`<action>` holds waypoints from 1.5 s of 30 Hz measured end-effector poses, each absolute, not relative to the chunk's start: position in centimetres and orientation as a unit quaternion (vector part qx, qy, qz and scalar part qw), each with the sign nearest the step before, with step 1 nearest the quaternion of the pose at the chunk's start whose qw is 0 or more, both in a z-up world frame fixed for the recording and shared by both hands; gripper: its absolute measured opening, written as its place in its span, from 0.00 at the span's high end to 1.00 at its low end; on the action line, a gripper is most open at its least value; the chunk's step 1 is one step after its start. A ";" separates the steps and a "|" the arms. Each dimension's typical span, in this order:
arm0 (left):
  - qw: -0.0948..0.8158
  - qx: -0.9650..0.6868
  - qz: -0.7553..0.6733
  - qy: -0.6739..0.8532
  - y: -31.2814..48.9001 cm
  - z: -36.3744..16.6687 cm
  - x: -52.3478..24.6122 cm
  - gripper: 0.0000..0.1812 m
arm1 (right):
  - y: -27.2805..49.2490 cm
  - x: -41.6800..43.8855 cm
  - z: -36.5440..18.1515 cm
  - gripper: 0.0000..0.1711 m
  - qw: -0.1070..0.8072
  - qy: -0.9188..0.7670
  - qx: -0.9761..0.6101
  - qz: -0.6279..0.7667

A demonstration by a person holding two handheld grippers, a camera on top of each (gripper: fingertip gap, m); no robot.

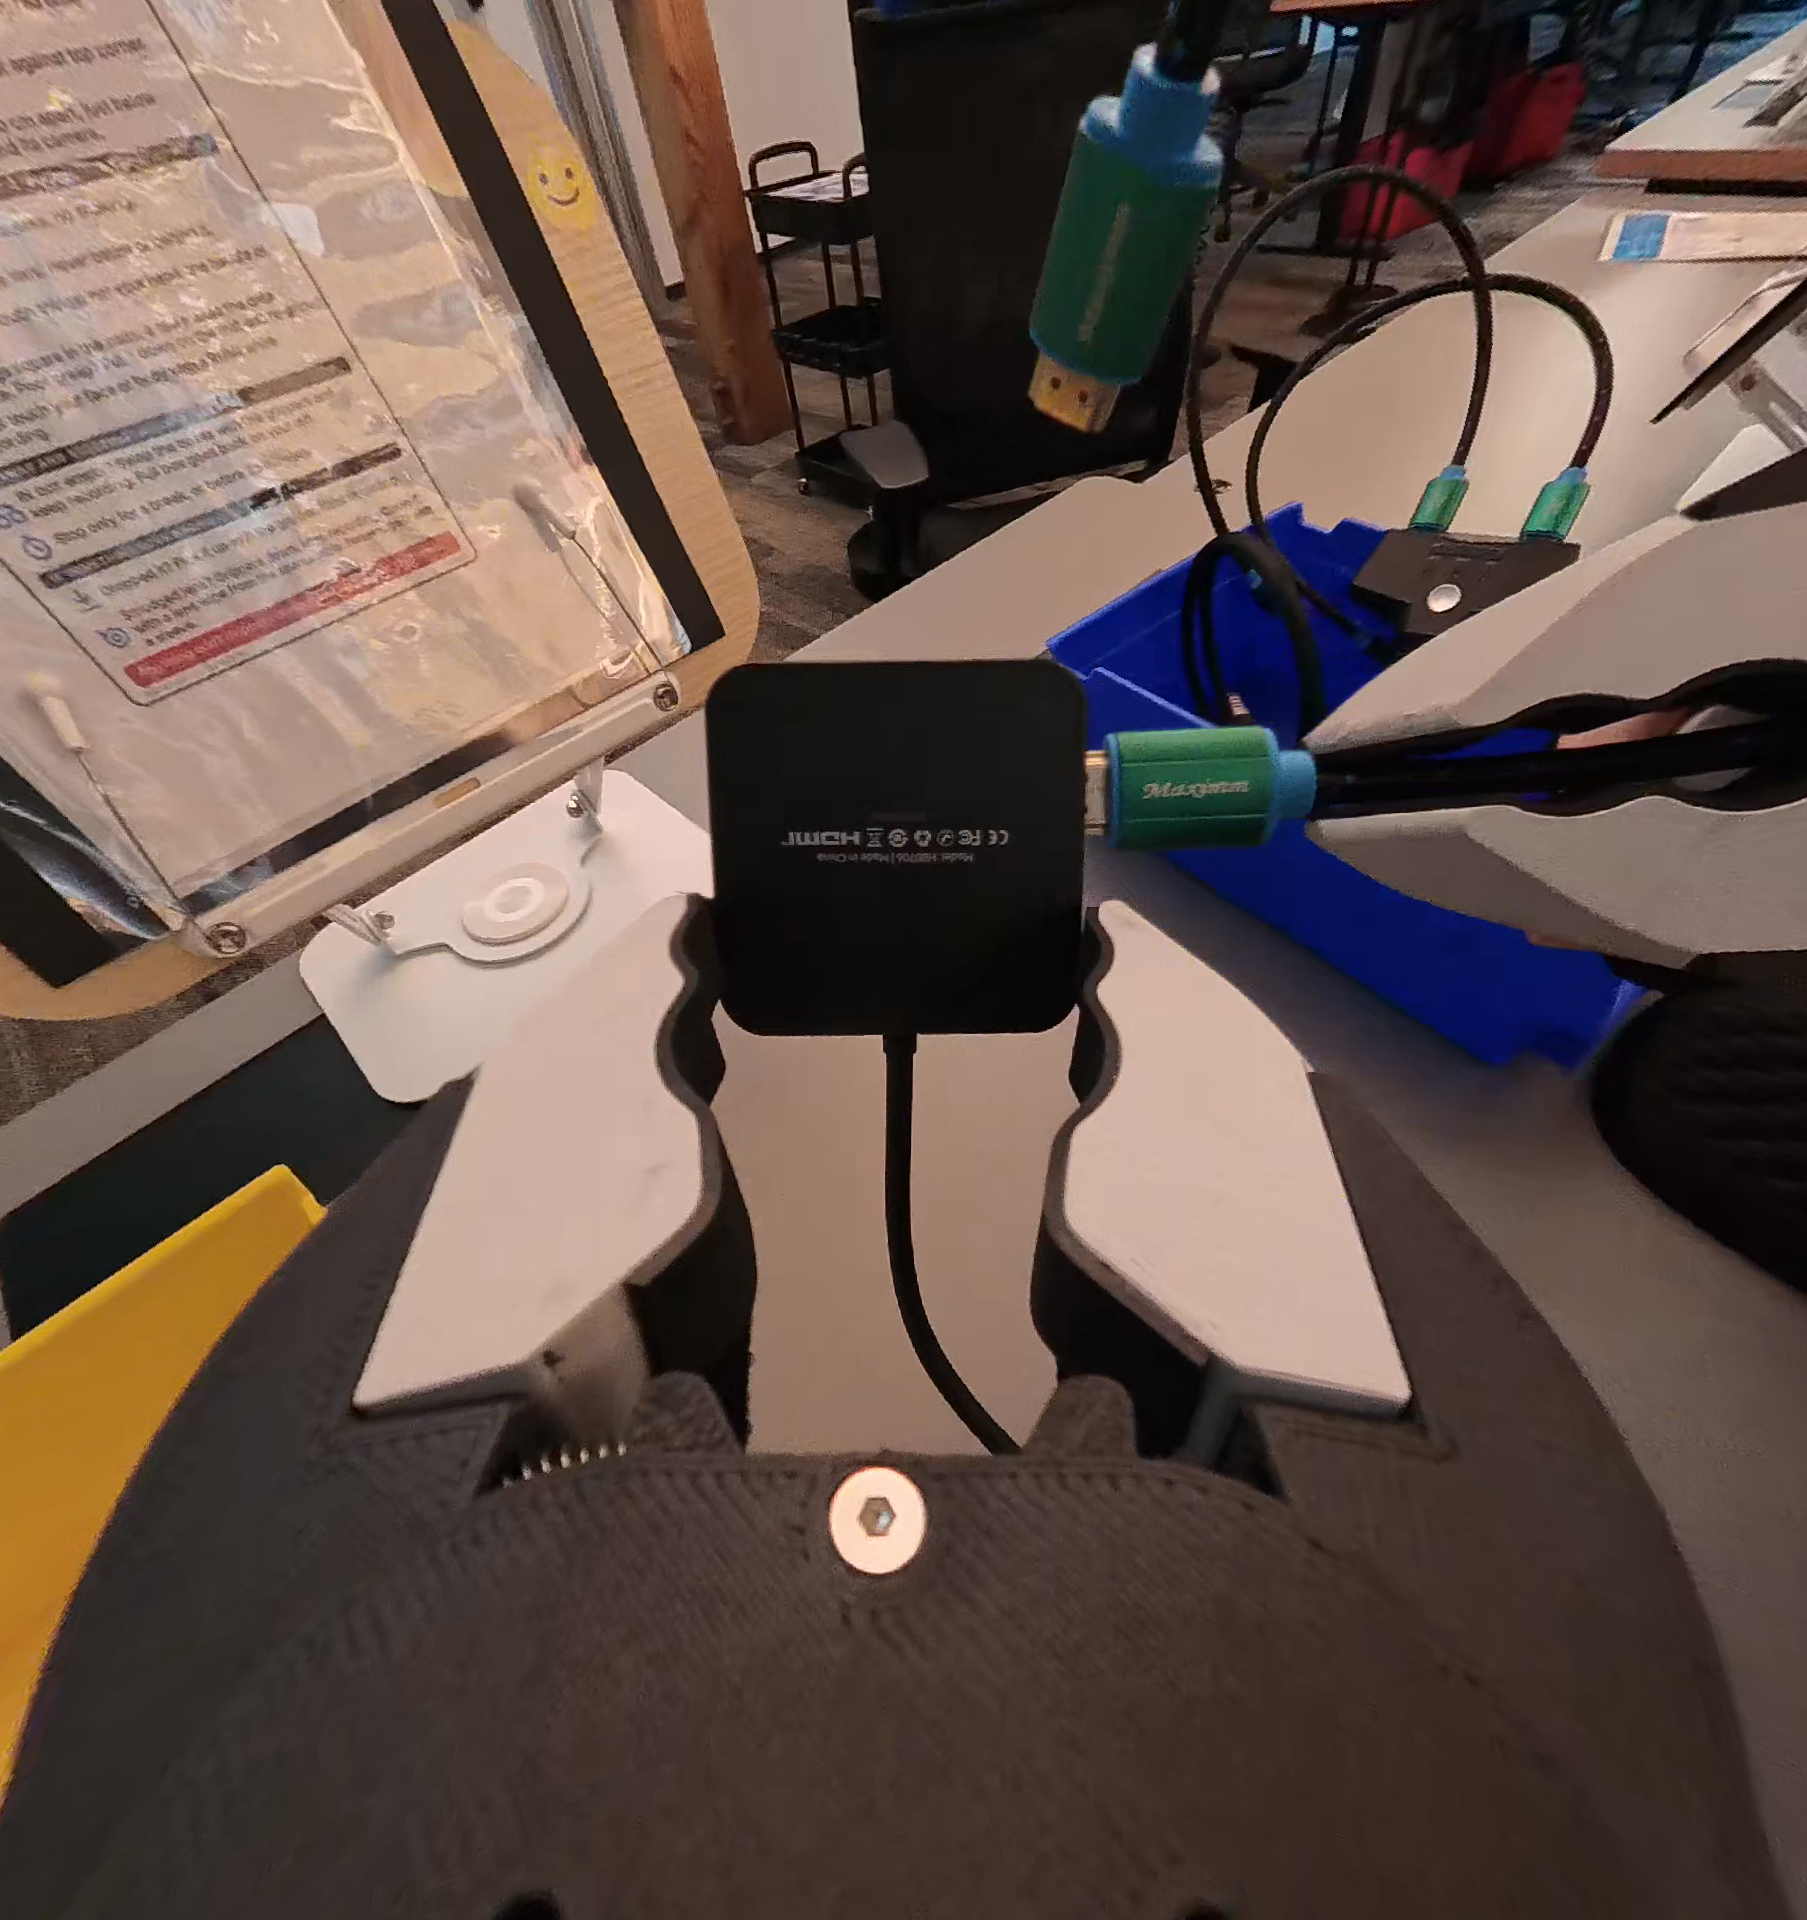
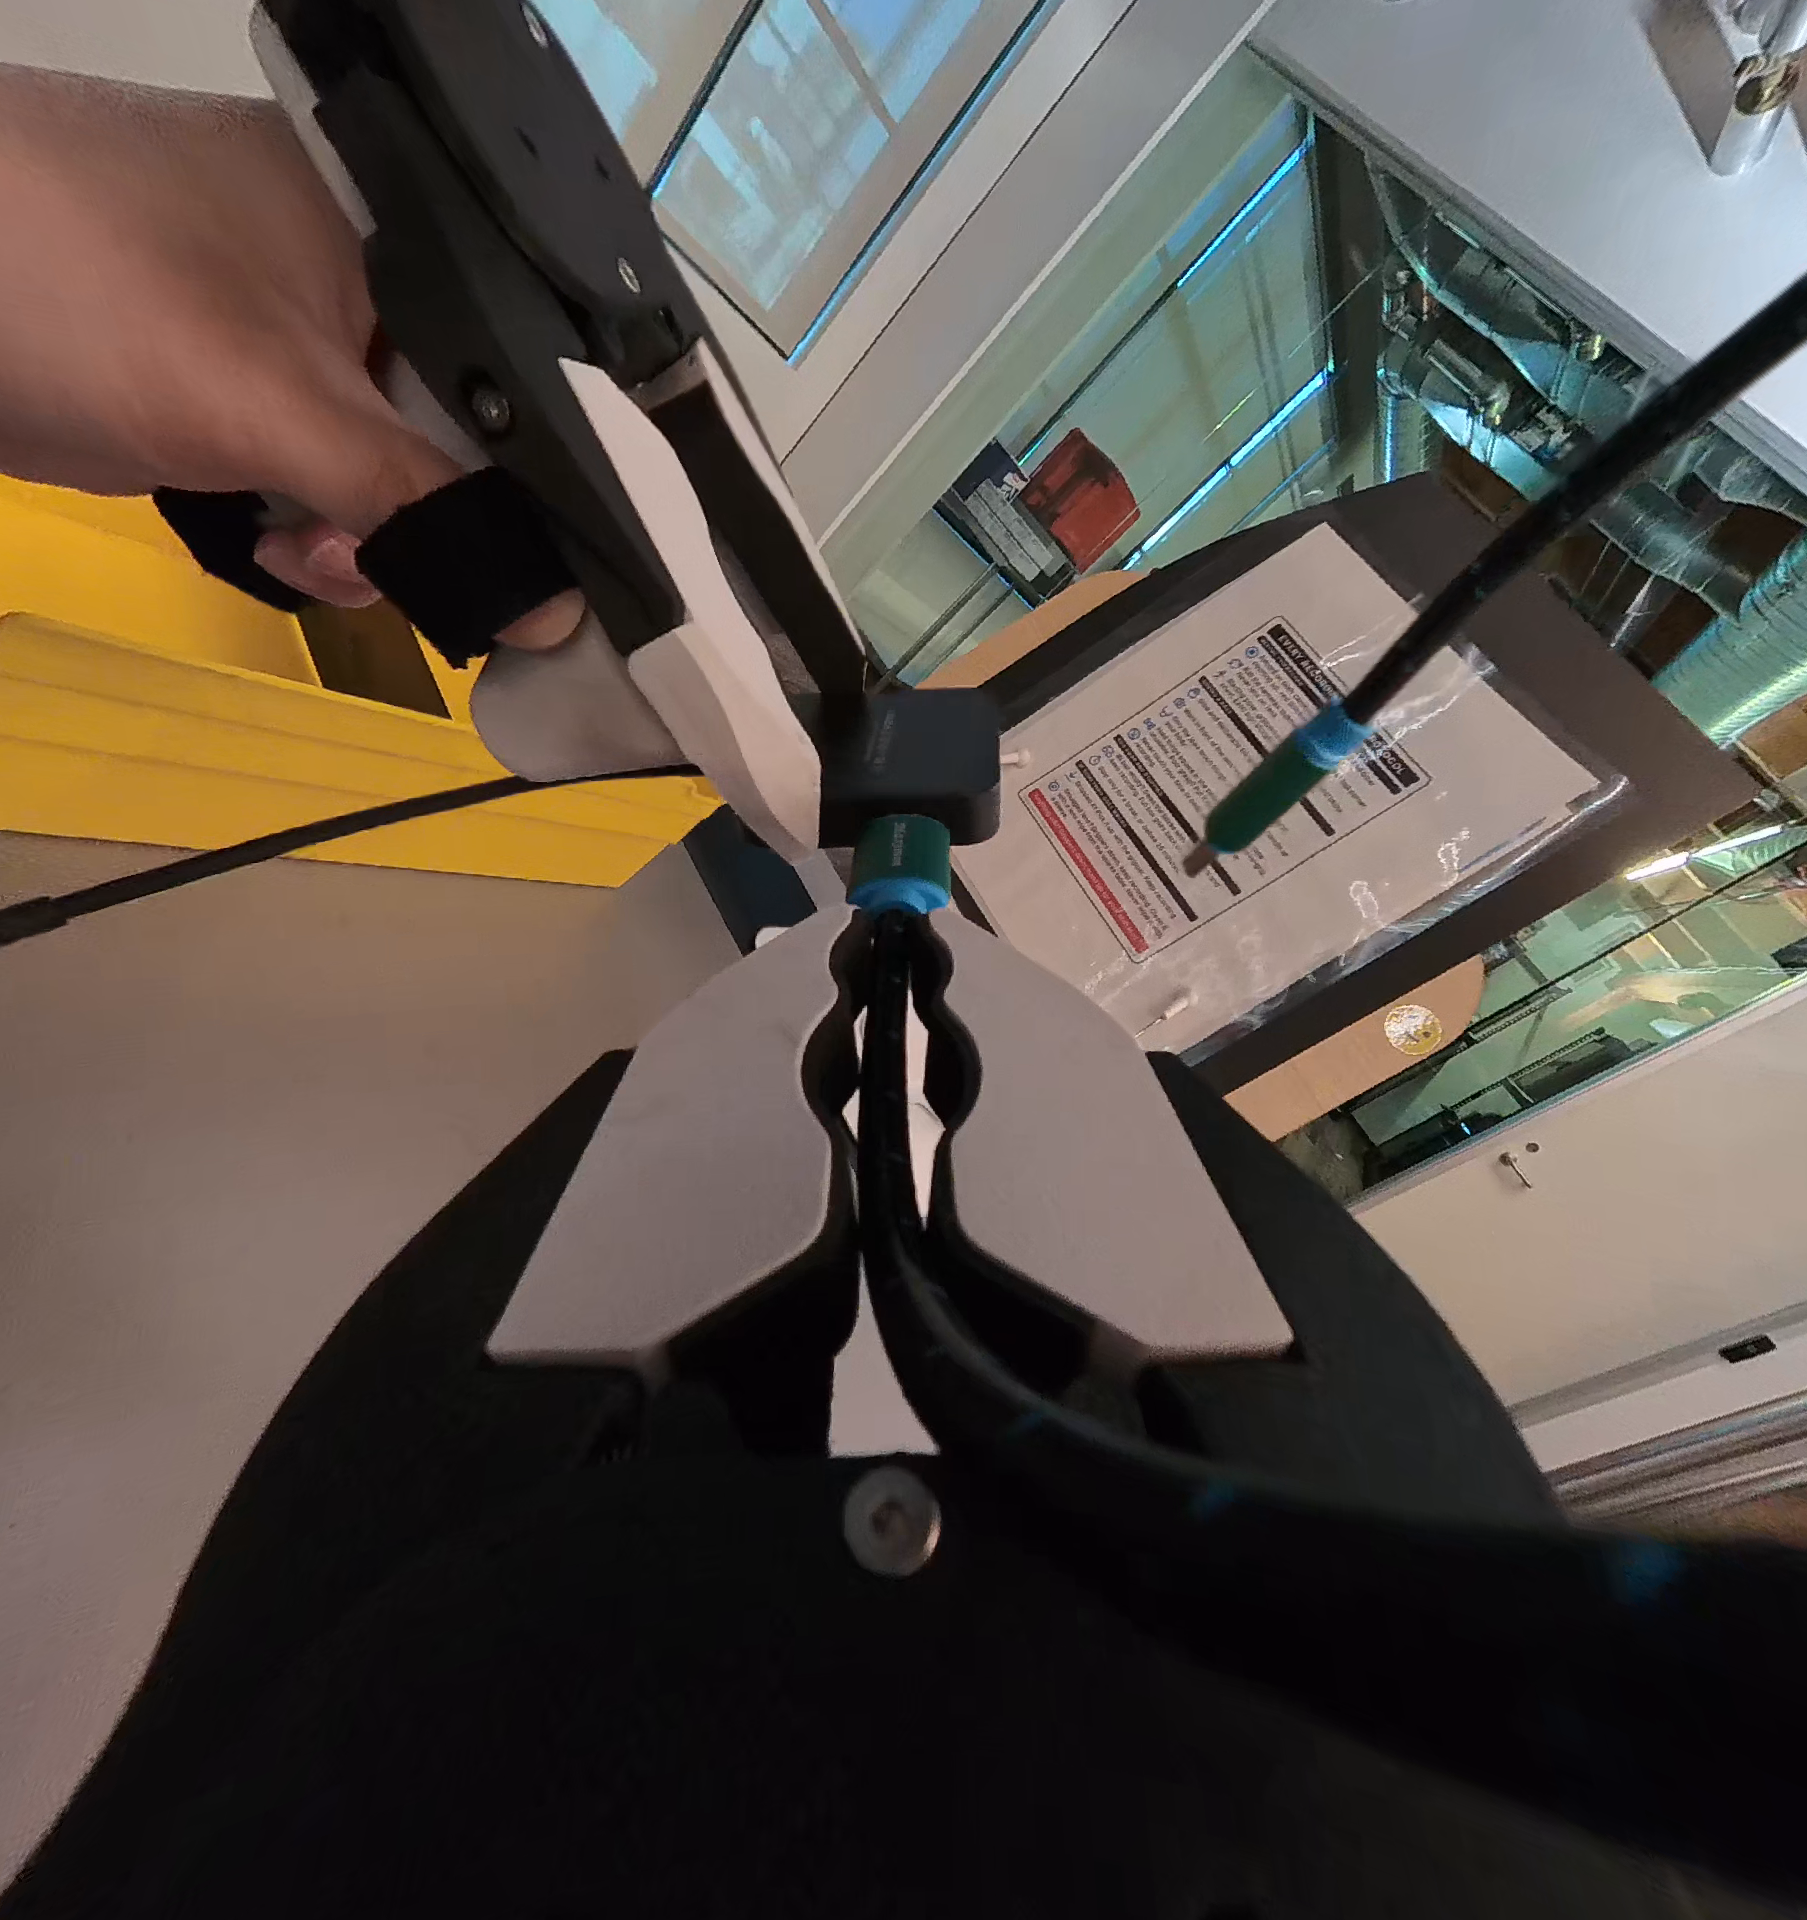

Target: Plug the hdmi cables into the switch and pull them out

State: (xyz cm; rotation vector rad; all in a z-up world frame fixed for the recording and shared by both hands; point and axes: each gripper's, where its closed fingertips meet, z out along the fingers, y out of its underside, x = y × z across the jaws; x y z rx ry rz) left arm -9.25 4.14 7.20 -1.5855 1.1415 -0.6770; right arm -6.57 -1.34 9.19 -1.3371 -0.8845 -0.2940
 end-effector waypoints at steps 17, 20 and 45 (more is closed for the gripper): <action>0.552 -0.618 -0.268 0.491 2.9 8.8 -9.3 0.64 | -2.3 -6.3 10.2 0.95 0.718 -0.395 -0.567 -0.084; 0.561 -0.615 -0.254 0.492 2.9 8.9 -9.4 0.64 | -2.3 -6.5 10.2 0.95 0.717 -0.397 -0.563 -0.101; 0.458 -0.568 -0.512 0.454 0.0 12.9 -12.4 0.71 | -6.1 -6.7 12.1 0.95 0.763 -0.458 -0.456 0.023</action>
